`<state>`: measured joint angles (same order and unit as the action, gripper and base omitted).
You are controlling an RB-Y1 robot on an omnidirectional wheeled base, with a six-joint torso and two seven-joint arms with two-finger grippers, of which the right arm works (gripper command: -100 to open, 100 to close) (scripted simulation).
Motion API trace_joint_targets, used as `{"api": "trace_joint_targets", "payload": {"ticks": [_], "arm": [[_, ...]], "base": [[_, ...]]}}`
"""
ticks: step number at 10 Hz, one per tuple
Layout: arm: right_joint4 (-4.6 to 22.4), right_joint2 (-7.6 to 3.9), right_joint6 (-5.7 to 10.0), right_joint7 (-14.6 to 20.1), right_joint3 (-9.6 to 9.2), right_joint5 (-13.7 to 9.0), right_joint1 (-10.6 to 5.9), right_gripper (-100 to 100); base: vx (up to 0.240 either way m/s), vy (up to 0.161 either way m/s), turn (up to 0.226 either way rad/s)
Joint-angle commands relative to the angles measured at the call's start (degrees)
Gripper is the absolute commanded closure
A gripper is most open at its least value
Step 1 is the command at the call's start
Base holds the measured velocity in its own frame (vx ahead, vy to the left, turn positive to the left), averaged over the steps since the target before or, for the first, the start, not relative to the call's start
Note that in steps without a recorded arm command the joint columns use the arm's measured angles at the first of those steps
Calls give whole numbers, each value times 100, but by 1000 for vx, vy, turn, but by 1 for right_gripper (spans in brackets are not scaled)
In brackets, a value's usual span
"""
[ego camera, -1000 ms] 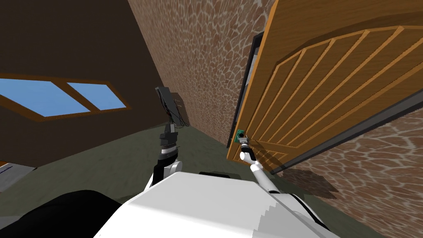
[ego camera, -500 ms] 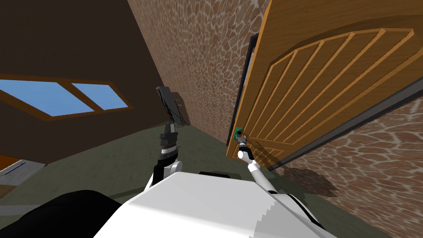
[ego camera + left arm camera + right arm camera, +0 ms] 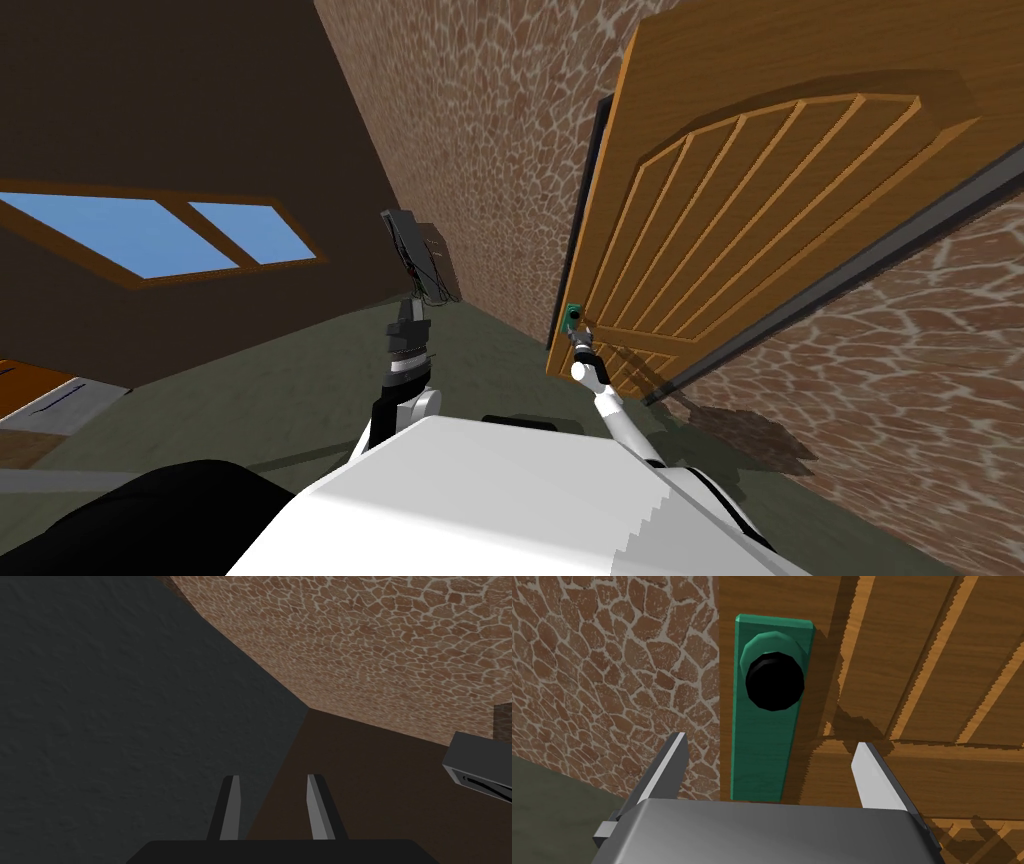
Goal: Pull the door open
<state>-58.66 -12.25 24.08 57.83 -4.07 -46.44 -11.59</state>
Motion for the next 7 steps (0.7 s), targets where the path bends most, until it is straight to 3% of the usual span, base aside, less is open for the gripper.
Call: {"api": "trace_joint_targets", "payload": {"ticks": [1, 2, 7], "arm": [[0, 0, 0, 0, 0, 0, 0, -100], [48, -192, 33, 176, 63, -60, 52, -100], [167, -630, 124, 518, 207, -173, 164, -100]], "base": [[-55, -3, 0], [119, 10, 192], [192, -17, 149]]}}
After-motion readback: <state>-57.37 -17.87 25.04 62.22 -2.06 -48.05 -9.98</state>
